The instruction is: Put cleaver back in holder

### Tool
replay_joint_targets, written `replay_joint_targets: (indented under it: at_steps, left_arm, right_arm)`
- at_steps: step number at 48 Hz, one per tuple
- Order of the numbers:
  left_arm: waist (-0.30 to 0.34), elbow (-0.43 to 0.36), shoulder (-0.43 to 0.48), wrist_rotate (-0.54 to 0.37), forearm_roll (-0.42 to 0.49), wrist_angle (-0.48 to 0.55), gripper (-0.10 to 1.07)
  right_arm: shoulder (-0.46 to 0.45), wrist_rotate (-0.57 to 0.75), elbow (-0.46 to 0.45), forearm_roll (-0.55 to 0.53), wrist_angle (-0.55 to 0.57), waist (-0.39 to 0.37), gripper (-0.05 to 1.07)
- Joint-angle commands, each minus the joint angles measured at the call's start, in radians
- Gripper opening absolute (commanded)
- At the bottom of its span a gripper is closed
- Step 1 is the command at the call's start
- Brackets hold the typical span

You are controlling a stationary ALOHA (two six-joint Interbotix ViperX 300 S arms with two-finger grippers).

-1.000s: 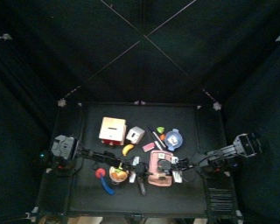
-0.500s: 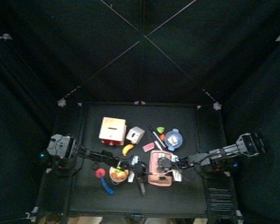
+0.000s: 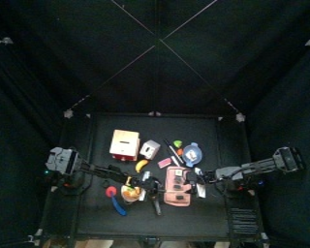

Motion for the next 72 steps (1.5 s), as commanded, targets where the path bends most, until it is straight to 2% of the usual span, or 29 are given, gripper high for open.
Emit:
replay_joint_targets:
  at_steps: [1,19,27,47,50,52,63,72]
  left_arm:
    - [0.009,0.015,-0.063,-0.002,-0.038,-0.003,0.42]
    - [0.026,0.152,-0.247,-0.002,-0.15,0.029,0.42]
    - [0.029,0.147,-0.291,-0.002,-0.16,0.126,0.42]
    - [0.049,0.155,-0.307,-0.002,-0.16,0.158,0.42]
    - [0.057,0.152,-0.325,-0.005,-0.166,0.216,0.42]
    - [0.066,0.143,-0.362,-0.005,-0.187,0.304,0.42]
    - [0.078,0.107,-0.503,-0.008,-0.195,0.543,0.43]
    - [0.14,0.084,-0.589,-0.009,-0.193,0.684,0.43]
  right_arm:
    - [-0.014,-0.003,-0.011,0.002,-0.002,-0.011,0.83]
    - [-0.014,-0.003,0.005,-0.002,-0.002,-0.023,0.82]
    - [-0.014,-0.003,0.008,-0.002,-0.005,-0.035,0.82]
    - [-0.009,-0.003,0.02,-0.002,-0.006,-0.038,0.82]
    - [-0.008,-0.003,0.02,-0.002,-0.006,-0.04,0.82]
    - [-0.003,-0.003,0.02,-0.002,-0.006,-0.041,0.82]
    - [0.014,-0.003,0.02,-0.003,-0.006,-0.043,0.82]
    - [0.021,-0.003,0.02,-0.002,-0.015,-0.051,0.82]
